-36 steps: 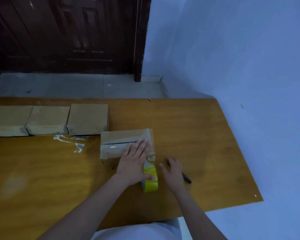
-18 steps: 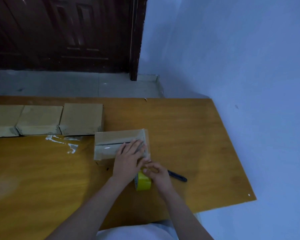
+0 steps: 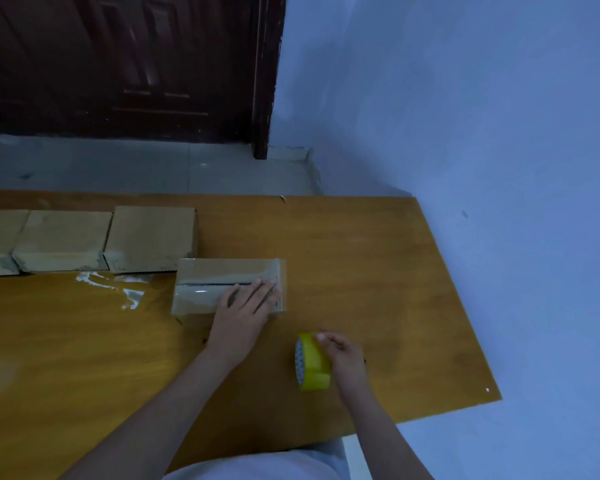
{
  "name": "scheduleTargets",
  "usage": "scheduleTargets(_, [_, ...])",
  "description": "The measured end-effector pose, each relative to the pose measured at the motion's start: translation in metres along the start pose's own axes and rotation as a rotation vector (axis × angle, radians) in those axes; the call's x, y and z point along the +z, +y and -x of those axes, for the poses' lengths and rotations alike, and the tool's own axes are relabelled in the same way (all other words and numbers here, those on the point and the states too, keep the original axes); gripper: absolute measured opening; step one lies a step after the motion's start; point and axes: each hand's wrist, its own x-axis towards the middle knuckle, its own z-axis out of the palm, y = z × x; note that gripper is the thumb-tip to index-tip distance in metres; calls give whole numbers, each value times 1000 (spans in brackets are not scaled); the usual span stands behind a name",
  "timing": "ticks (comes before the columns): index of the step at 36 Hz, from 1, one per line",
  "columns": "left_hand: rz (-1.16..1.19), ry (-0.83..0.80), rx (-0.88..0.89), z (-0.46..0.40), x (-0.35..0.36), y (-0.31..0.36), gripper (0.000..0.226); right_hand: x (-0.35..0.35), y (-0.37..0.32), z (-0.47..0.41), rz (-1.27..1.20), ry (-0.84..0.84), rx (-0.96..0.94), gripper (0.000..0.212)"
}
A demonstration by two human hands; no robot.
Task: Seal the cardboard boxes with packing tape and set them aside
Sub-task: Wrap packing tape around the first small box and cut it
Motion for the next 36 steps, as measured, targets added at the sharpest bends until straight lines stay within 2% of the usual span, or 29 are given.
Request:
scheduleTargets(3, [91,-34,2,6,-8,-3,46,4,0,-6,18,5,10,12])
scheduleTargets(7, [257,-34,-131,-7,-26,6,48,11,1,-7,28,-1,-5,19])
scheduleTargets(10, [230,-130,-251,-33,-37,14,60,14,1,-5,24,-4,-32,12])
scheduleTargets(14, [127,-271,-377,-66,-36,19,54,12,-1,-7,30,-23,-34,11])
scheduleTargets(18, [51,-334,-400,-86,-31,20,44,10,0,-8,27,-32,-35,14])
scheduleTargets(22, [-35,-301,-360,-95,-27,16,41,12,5,-9,19,-40,-36,22])
scheduleTargets(30, [62,-283,-382,-99,-18,8,35,9,6,-17,21,-97,-40,16])
scheduleTargets(36, [75,-329,-379,-98,-14,7,35,11,5,-19,13,-120,-54,18])
